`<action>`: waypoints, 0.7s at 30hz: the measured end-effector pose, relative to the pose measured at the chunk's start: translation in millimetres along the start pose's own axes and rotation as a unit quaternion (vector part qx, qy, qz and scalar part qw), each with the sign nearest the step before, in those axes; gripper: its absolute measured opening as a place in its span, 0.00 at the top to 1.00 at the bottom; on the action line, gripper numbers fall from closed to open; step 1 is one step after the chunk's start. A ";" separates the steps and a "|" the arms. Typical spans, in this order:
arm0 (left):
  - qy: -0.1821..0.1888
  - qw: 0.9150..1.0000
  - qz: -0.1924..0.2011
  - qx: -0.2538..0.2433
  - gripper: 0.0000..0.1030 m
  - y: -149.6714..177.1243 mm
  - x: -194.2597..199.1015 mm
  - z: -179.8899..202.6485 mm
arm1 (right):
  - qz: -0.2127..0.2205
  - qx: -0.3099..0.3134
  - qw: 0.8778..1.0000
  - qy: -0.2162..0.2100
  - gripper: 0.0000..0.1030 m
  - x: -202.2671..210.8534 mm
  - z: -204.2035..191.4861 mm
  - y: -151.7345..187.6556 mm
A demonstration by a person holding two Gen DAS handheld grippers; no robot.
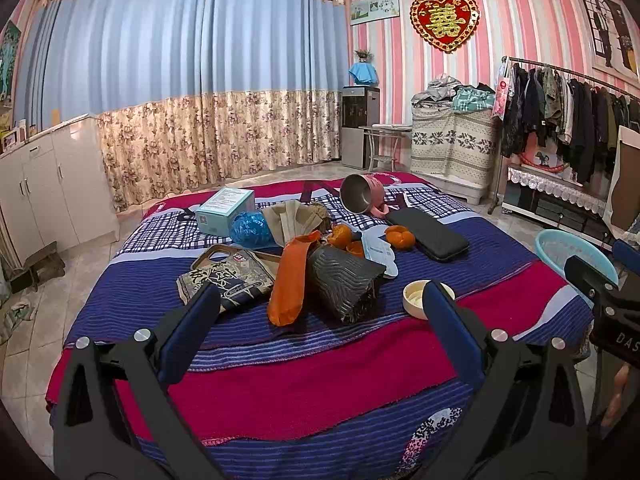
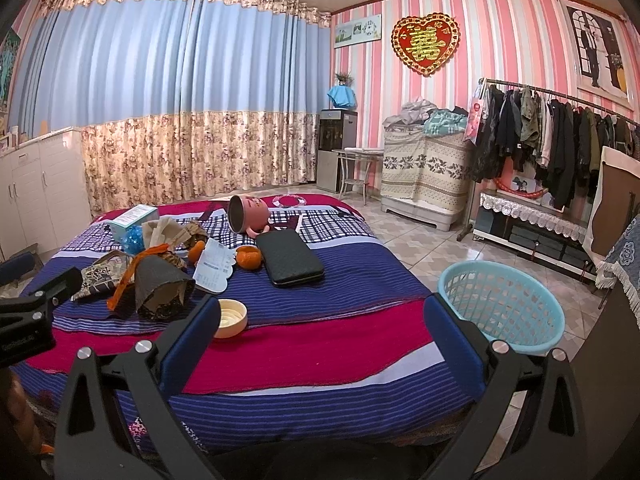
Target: Collect trash
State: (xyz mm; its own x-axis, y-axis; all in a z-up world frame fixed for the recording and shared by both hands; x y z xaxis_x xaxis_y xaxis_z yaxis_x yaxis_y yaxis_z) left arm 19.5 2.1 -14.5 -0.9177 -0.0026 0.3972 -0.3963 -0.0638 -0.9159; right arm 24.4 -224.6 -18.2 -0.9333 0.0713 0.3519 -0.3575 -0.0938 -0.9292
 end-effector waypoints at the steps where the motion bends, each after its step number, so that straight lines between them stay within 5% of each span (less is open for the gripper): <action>1: 0.000 1.000 0.000 0.000 0.05 0.1 -0.2 0.0 | 0.000 0.000 1.000 0.000 0.04 0.1 0.4 -0.1; 12: -0.019 1.000 -0.010 0.006 0.05 9.6 -9.8 -7.7 | -0.005 0.009 1.000 -0.029 0.04 -6.7 8.2 -2.2; 21: -0.064 0.998 -0.019 0.009 0.05 4.2 -37.4 -40.9 | -0.049 0.036 0.995 -0.075 0.04 -57.5 -8.9 1.2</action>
State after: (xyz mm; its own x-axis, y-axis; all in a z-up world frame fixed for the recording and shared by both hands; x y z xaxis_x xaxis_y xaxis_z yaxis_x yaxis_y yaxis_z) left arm 51.0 42.7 -35.6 -0.8904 -0.1266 0.4373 -0.4296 -0.0837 -0.8991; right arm 77.9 -220.0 -40.6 -0.8865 -0.0655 0.4580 -0.4430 -0.1655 -0.8811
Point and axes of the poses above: each gripper's, at about its wrist camera, not at the fingertips, and x roughly against the way its jaws point, z to its right, y to its underside, the point moved 2 cm from there along -x, roughly the way its jaws point, and after that the axes turned 5 degrees about x, right-handed, at the moved point
